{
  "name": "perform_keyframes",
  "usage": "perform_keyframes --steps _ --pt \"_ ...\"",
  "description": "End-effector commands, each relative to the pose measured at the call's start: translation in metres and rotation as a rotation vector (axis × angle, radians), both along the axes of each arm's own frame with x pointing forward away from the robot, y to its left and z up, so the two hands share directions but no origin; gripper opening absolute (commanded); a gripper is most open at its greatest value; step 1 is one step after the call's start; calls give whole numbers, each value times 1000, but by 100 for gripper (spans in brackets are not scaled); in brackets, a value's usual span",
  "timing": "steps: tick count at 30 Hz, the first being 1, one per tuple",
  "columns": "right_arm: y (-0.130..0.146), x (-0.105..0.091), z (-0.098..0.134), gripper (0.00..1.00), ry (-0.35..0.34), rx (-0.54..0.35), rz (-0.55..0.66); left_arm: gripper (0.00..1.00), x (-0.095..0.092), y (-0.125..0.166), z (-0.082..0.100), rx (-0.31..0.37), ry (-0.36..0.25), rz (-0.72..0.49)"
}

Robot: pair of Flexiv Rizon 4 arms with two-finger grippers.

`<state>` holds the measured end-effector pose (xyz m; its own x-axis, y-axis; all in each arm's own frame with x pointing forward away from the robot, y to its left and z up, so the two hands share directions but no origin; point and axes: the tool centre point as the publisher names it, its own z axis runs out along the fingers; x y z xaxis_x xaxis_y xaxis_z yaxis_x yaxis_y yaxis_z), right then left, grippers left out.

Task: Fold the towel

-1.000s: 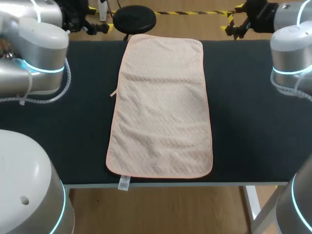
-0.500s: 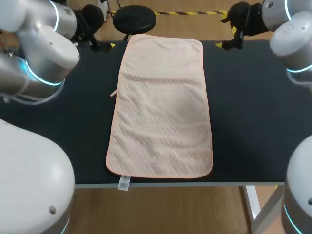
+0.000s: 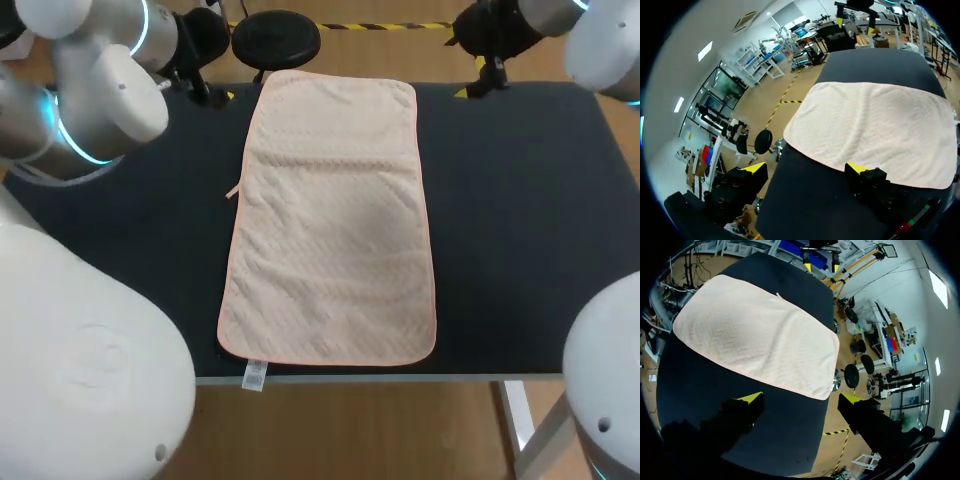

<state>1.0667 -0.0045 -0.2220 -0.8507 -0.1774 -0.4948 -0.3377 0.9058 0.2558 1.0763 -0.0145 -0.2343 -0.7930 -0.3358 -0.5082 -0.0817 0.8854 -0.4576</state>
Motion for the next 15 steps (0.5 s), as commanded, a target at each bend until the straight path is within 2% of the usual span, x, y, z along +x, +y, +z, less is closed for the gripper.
perform_keyframes --steps 1,3,6,9,15 --pt "21 -10 5 100 145 -137 -9 100 -4 -17 -4 305 102 68" --pt "32 -19 2 100 163 -152 -14 100 -12 -22 -9 353 111 28" --pt "46 -34 -2 100 201 -166 -35 100 -24 -27 -20 404 158 -11" --pt "57 -45 -8 100 219 -177 -53 100 -34 -27 -29 419 248 -15" --pt "76 -64 -23 100 279 -231 -82 100 -54 -33 -36 431 340 -39"
